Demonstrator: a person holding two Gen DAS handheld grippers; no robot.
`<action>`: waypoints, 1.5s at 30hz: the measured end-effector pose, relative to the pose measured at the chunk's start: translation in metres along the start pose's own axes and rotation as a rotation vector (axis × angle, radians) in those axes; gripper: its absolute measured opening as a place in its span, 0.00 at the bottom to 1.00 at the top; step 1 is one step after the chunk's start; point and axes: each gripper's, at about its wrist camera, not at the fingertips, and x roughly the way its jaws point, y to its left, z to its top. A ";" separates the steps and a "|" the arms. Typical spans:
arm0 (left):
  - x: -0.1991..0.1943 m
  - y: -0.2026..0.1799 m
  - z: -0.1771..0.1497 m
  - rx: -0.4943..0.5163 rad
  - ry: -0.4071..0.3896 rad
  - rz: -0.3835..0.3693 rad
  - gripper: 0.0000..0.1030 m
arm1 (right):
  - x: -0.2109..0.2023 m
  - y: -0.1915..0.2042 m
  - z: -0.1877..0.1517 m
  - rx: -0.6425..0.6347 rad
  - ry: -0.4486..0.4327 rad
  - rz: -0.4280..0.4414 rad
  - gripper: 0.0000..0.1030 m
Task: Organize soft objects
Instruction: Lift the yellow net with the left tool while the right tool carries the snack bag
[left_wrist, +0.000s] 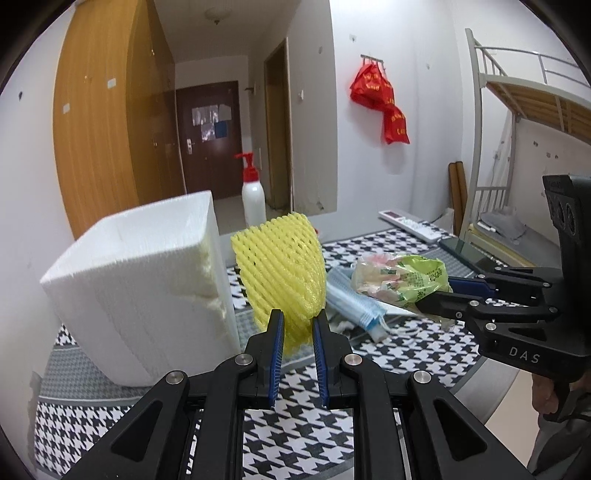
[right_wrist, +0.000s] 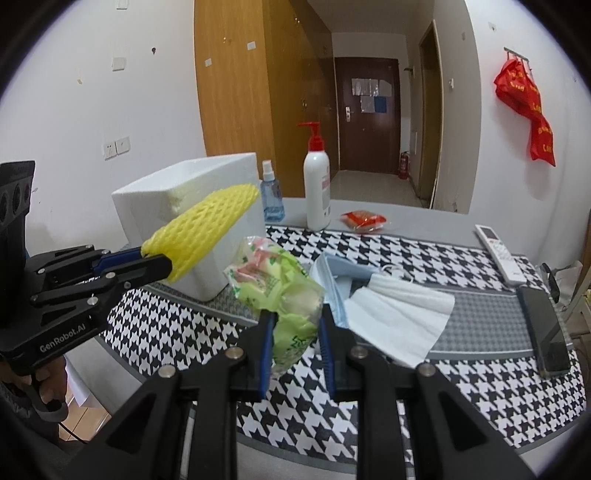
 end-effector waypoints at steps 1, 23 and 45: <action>-0.001 0.000 0.003 0.002 -0.007 0.003 0.16 | -0.001 0.000 0.002 -0.002 -0.006 0.000 0.26; -0.015 0.003 0.030 0.016 -0.106 0.036 0.16 | -0.018 -0.001 0.023 -0.019 -0.100 -0.009 0.26; -0.030 0.025 0.055 0.001 -0.168 0.119 0.16 | -0.022 0.015 0.058 -0.053 -0.170 0.034 0.26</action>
